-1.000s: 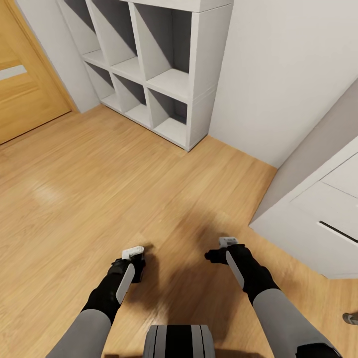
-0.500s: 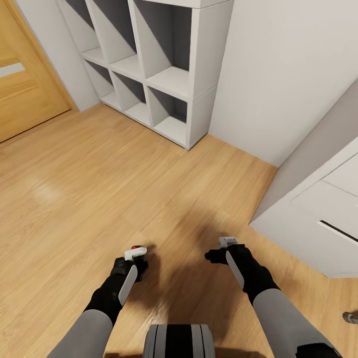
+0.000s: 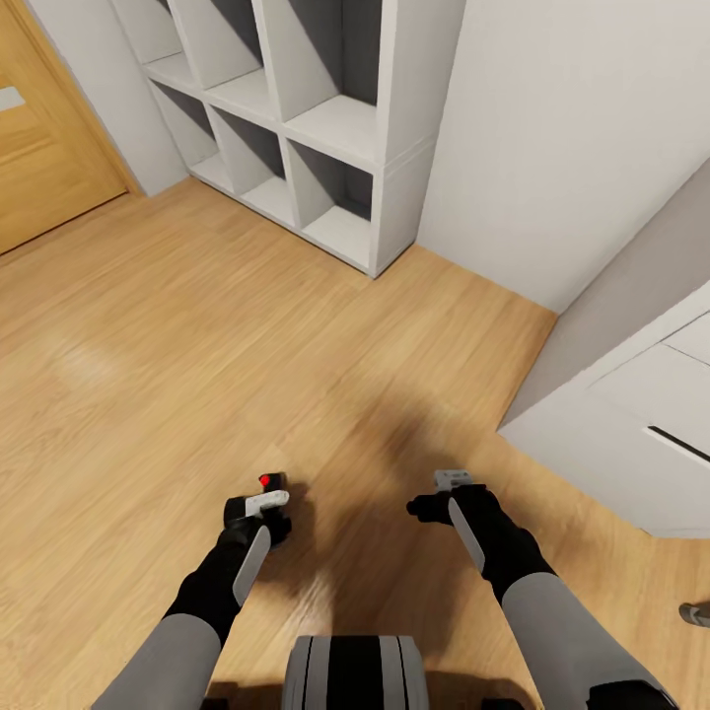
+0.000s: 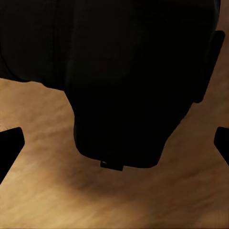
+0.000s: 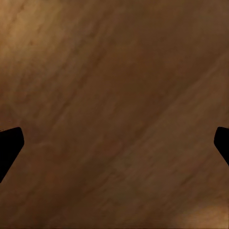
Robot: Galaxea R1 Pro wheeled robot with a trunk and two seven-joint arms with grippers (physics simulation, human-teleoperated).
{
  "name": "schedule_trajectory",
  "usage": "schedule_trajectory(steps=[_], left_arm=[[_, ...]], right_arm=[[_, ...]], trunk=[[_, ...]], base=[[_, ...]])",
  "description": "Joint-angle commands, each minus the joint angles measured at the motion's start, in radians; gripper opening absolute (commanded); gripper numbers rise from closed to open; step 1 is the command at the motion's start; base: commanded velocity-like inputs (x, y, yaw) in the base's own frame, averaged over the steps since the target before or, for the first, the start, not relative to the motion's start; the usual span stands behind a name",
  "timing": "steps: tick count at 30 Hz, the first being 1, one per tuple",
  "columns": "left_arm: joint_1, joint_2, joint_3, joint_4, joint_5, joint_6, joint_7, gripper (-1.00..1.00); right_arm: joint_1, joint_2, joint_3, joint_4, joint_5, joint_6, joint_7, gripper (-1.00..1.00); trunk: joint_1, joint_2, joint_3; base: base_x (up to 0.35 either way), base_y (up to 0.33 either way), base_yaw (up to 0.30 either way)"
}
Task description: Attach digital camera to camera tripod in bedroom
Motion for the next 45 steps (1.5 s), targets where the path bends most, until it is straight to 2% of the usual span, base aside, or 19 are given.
schedule_trajectory(steps=[1,3,4,8,10,15,19,28,45], left_arm=[[0.000,-0.001,0.002,-0.001,0.010,0.003,0.007,1.00],[0.000,-0.001,0.001,-0.001,0.011,0.003,0.007,1.00],[0.000,0.005,-0.005,0.005,0.005,-0.003,0.001,1.00],[0.000,0.027,-0.027,0.027,0.003,-0.025,-0.005,1.00],[0.000,0.018,-0.038,0.037,0.003,-0.036,0.001,1.00],[0.001,0.009,-0.066,0.023,-0.002,-0.012,0.012,1.00],[0.001,0.007,-0.088,0.023,-0.006,0.010,0.016,1.00],[0.001,0.011,-0.136,0.026,-0.005,0.012,0.016,1.00],[0.001,0.016,-0.134,0.048,-0.004,-0.007,0.023,1.00]], right_arm=[[0.000,0.000,0.001,-0.001,-0.005,0.004,-0.001,1.00],[0.000,0.000,0.001,-0.001,-0.006,0.004,-0.001,1.00],[0.000,-0.006,0.003,0.005,-0.002,-0.002,-0.001,1.00],[0.000,-0.003,0.002,0.027,-0.003,-0.025,-0.001,1.00],[0.000,0.000,0.002,0.031,-0.003,-0.015,-0.001,1.00],[0.000,-0.004,0.002,0.034,-0.001,-0.002,-0.001,1.00],[0.000,-0.008,0.003,0.034,0.004,-0.006,0.001,1.00],[0.000,-0.010,0.003,0.034,0.005,-0.042,0.000,1.00],[0.000,-0.009,0.004,0.033,0.006,-0.043,-0.047,1.00]], trunk=[[0.000,-0.001,-0.005],[0.001,-0.001,-0.012],[0.001,-0.001,-0.012],[0.001,-0.001,-0.012],[0.001,-0.001,-0.012],[0.001,-0.001,-0.012],[0.001,-0.001,-0.012],[0.001,-0.001,-0.012],[0.001,-0.001,-0.012]], base=[[0.000,0.000,0.000],[0.000,0.000,0.000],[0.000,0.000,0.000],[0.000,0.000,0.000],[0.000,0.000,0.000],[0.000,0.000,0.000],[0.000,0.000,0.000],[0.000,0.000,-0.017],[0.000,0.000,-0.052]])
